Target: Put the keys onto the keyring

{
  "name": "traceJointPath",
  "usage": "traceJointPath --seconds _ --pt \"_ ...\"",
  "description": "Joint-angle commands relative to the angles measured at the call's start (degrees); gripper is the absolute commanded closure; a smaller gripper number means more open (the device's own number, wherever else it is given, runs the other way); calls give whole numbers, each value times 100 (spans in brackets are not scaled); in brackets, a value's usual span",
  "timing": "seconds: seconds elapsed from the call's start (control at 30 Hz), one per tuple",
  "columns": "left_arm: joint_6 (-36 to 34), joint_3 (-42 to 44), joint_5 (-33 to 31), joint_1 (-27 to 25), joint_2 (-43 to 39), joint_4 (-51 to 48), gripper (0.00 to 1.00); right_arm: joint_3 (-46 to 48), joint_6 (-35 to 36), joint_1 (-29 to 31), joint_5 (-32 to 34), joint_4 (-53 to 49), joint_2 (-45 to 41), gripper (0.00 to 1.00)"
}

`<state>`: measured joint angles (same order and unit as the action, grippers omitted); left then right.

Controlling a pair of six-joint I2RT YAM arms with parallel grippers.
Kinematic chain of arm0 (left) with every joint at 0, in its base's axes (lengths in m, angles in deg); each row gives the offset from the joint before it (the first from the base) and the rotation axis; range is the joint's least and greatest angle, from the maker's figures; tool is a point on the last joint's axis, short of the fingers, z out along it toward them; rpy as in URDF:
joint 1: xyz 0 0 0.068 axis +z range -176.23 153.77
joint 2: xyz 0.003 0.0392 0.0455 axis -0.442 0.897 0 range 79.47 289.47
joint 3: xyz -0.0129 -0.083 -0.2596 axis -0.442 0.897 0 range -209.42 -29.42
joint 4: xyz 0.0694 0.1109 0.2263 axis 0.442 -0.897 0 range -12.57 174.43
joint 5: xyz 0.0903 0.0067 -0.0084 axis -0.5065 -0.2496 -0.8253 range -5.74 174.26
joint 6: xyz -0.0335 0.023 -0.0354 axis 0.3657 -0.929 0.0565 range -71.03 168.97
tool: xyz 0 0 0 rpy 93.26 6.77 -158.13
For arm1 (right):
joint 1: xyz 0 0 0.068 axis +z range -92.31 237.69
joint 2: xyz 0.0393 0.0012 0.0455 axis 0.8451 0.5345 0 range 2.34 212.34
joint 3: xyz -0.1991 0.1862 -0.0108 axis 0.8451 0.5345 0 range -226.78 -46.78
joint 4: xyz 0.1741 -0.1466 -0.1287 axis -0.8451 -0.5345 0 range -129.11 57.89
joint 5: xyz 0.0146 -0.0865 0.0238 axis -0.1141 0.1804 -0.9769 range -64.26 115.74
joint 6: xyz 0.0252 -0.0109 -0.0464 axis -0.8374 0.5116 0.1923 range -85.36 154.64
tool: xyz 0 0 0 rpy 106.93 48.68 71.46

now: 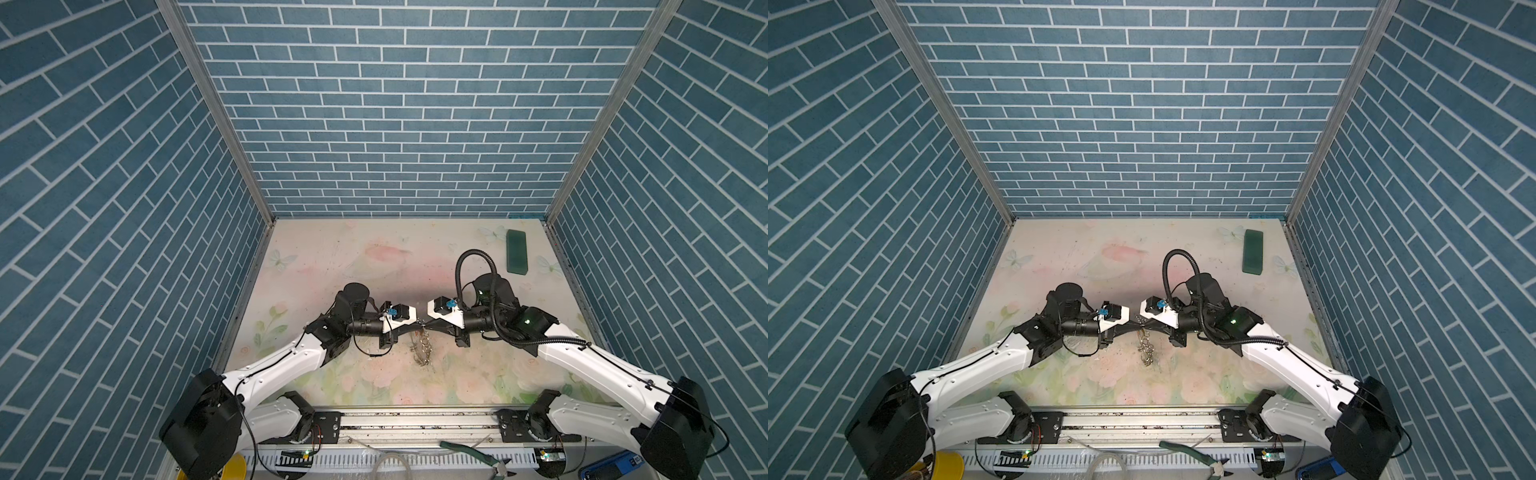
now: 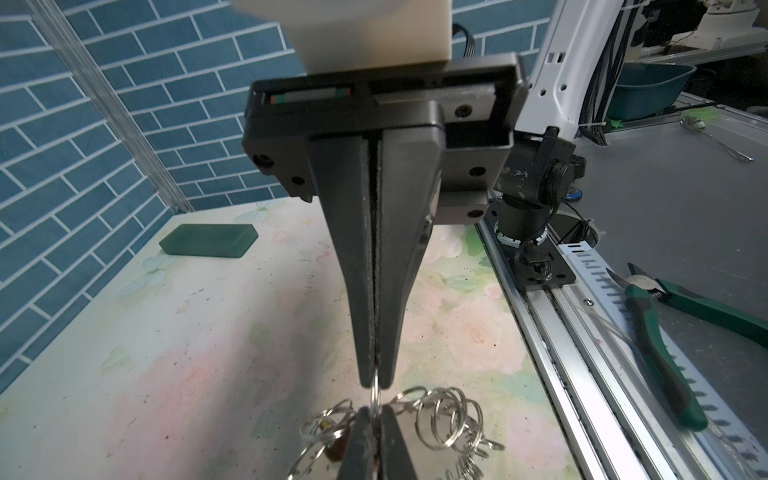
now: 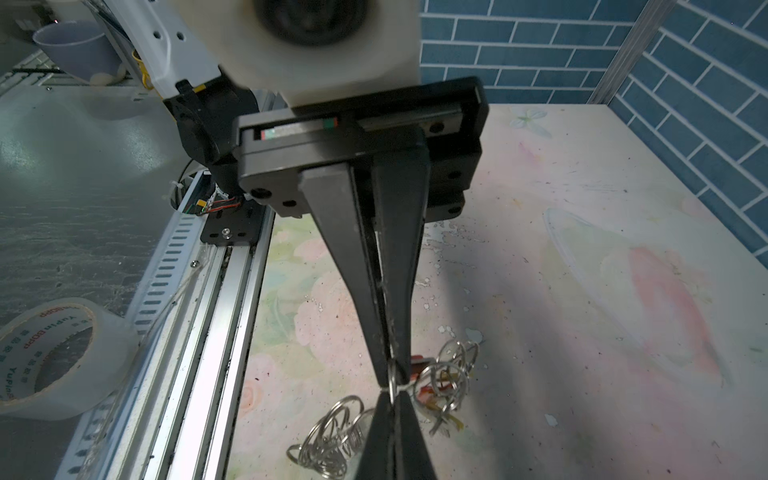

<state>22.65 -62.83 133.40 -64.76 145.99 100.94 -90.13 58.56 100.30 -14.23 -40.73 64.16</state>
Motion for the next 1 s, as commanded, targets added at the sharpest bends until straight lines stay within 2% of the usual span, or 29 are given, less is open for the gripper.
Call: traceJointPath --seconds 0.0,0.27,0.37,0.6,0.97 --pt "113 115 68 8 -82 143 87 349 -508 -165 -482 1187 -313 100" --pt "247 229 54 20 -150 412 81 1039 -1260 -171 -756 2988 -233 100" --pt "260 255 7 18 -157 467 81 1110 -1336 -174 -762 3166 -166 100" --pt "266 245 -18 29 -134 442 90 1359 -1508 -168 -641 3754 -266 100" --pt "277 255 -43 29 -125 460 89 1693 -2115 -174 -445 5087 -114 100"
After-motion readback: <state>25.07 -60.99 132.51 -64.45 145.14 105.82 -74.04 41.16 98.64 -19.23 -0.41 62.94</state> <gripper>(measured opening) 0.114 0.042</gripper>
